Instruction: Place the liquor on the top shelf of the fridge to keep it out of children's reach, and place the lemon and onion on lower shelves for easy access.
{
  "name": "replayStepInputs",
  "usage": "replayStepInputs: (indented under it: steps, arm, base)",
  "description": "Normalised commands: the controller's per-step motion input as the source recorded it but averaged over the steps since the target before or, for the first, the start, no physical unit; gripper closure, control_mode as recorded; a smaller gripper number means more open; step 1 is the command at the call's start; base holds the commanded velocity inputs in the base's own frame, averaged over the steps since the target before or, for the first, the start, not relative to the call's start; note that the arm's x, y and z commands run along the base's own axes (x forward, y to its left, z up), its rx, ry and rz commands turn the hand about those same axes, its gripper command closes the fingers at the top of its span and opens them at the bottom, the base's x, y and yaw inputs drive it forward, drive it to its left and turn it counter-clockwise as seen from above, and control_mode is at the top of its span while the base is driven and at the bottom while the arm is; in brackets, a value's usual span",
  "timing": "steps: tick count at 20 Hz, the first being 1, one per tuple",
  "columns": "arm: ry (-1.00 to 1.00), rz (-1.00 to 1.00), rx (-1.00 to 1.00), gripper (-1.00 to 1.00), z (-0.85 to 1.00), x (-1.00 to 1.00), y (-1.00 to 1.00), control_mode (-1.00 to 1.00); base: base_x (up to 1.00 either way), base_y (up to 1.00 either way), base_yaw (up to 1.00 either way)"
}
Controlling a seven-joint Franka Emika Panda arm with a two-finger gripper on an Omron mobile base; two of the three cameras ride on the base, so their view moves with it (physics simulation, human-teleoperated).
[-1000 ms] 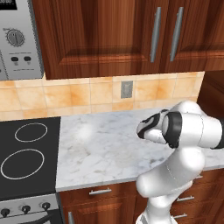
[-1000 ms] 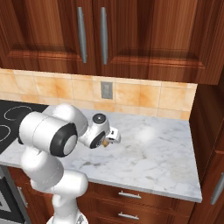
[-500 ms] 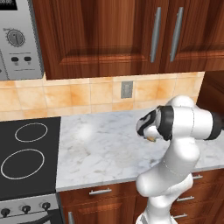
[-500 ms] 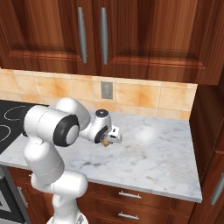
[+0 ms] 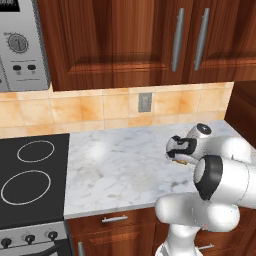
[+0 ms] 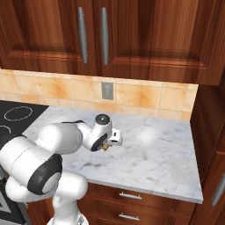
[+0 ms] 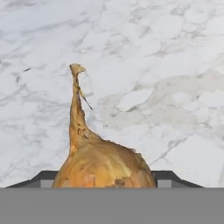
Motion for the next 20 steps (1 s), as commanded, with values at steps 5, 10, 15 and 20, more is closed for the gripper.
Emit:
replayStepInputs:
  steps: [5,10,15,20]
  arm:
    - [-0.12,0.11,0.0,1.0,1.0,-0.95,0.0,-1.0]
    - [0.0,0.08,0.0,1.0,1.0,-0.76,0.0,-1.0]
    - [0.03,0.04,0.0,1.0,1.0,-0.81,0.0,-1.0]
    - [0.0,0.02,-0.02,1.0,1.0,-0.66,0.21,-1.0]
  base:
    - [0.0,0.0,0.0]
    - [0.0,0.0,0.0]
    - [0.0,0.0,0.0]
    - [0.0,0.0,0.0]
